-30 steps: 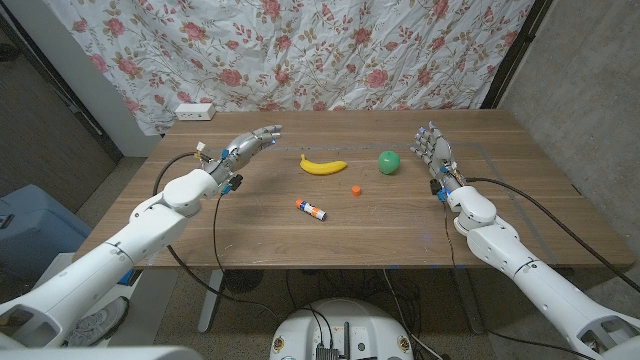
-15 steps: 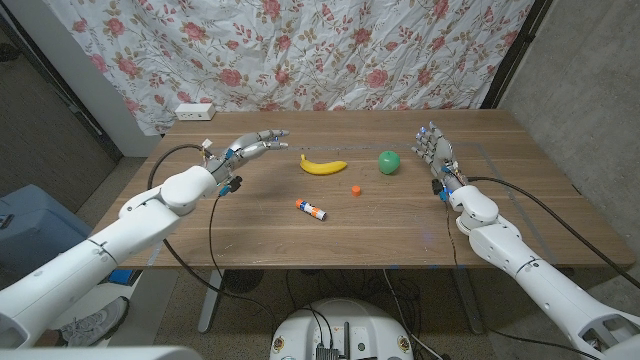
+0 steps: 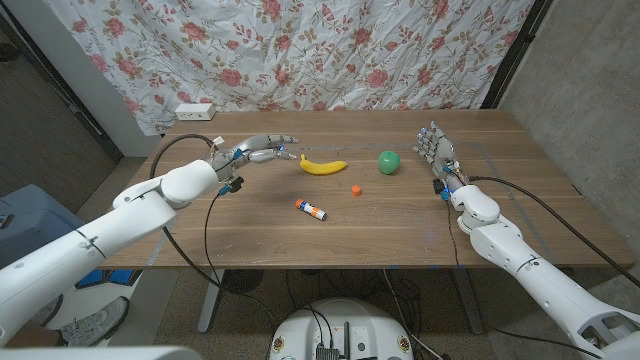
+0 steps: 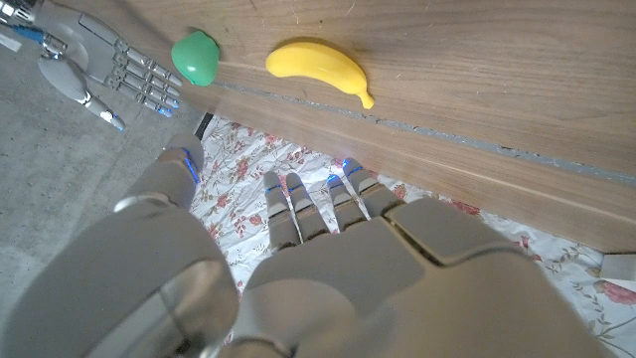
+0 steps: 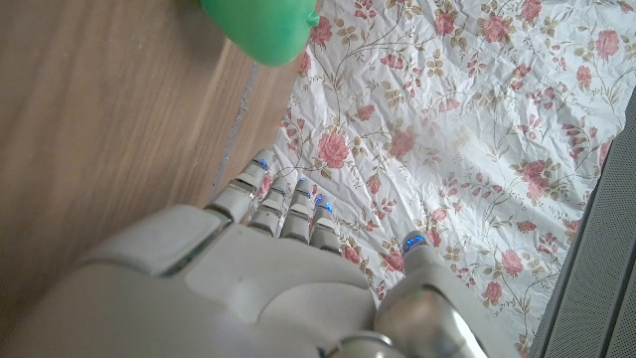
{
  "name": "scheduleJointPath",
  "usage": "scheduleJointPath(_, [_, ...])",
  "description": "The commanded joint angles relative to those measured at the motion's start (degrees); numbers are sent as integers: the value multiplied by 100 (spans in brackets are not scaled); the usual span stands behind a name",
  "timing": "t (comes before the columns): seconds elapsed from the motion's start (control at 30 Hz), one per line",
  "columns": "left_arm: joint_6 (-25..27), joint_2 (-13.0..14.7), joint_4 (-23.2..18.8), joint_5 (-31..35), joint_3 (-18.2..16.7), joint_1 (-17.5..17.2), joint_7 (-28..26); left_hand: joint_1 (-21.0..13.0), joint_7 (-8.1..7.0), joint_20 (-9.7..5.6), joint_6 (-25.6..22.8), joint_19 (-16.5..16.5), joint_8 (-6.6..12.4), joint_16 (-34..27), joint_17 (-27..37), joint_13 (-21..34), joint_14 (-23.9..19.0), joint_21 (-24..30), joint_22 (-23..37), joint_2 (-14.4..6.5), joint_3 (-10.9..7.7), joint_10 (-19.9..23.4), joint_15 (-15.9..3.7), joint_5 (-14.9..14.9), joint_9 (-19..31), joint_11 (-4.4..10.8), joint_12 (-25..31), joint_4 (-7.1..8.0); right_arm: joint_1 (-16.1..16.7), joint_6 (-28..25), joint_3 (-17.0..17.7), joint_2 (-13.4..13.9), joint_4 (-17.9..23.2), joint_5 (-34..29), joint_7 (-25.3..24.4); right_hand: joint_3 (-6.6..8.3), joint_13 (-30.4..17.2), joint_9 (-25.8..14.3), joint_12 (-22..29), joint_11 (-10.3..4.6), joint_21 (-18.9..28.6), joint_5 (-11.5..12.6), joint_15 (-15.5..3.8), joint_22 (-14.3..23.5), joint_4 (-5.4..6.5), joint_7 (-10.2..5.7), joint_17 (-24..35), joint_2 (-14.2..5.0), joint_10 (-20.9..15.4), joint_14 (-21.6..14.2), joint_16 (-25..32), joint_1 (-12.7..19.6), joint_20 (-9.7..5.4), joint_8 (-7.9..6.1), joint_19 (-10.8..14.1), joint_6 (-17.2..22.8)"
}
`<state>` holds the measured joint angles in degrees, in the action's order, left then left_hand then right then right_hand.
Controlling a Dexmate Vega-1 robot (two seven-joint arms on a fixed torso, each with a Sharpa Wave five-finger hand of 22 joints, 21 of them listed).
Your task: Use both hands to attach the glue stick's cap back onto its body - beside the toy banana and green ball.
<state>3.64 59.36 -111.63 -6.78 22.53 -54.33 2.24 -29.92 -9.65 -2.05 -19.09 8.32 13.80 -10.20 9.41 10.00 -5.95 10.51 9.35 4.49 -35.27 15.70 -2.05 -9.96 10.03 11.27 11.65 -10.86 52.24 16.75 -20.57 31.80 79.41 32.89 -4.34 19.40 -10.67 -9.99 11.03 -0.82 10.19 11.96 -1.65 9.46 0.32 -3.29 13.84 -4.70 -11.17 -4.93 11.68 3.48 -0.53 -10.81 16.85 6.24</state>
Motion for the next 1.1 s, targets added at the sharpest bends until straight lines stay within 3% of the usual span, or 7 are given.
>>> scheduleJointPath(0.03, [897,383,-853,756,120,56,151,-183,-96,-425,-134,15,4,22,15,12,34,-6,13,63,11,119,-586,-32,7,2,1,-4,11,12,26,57,-28,-28,-10,38,-10,-17,26,-11,32,16,-17,10,-15,-19,-5,-29,-47,-7,13,22,12,-22,-7,48])
scheduleJointPath(0.43, [1690,588,-1525,1836,589,435,762,-456,-260,-485,-190,18,-24,25,17,13,106,-8,15,244,76,168,-615,-34,7,67,-35,0,7,122,58,42,-110,-11,28,55,-10,-17,22,-12,34,15,-10,10,-27,-30,-23,-36,-51,-1,9,26,6,-16,-13,49])
scheduleJointPath(1.1, [2276,442,-2073,3598,1236,764,1820,-817,-275,-415,-69,-76,-110,11,18,17,130,-25,15,313,91,217,-500,-57,15,85,-57,10,3,160,94,47,-211,37,70,72,-10,-17,13,-2,32,10,32,9,-40,-67,-40,-52,-47,18,9,19,14,-11,-39,58])
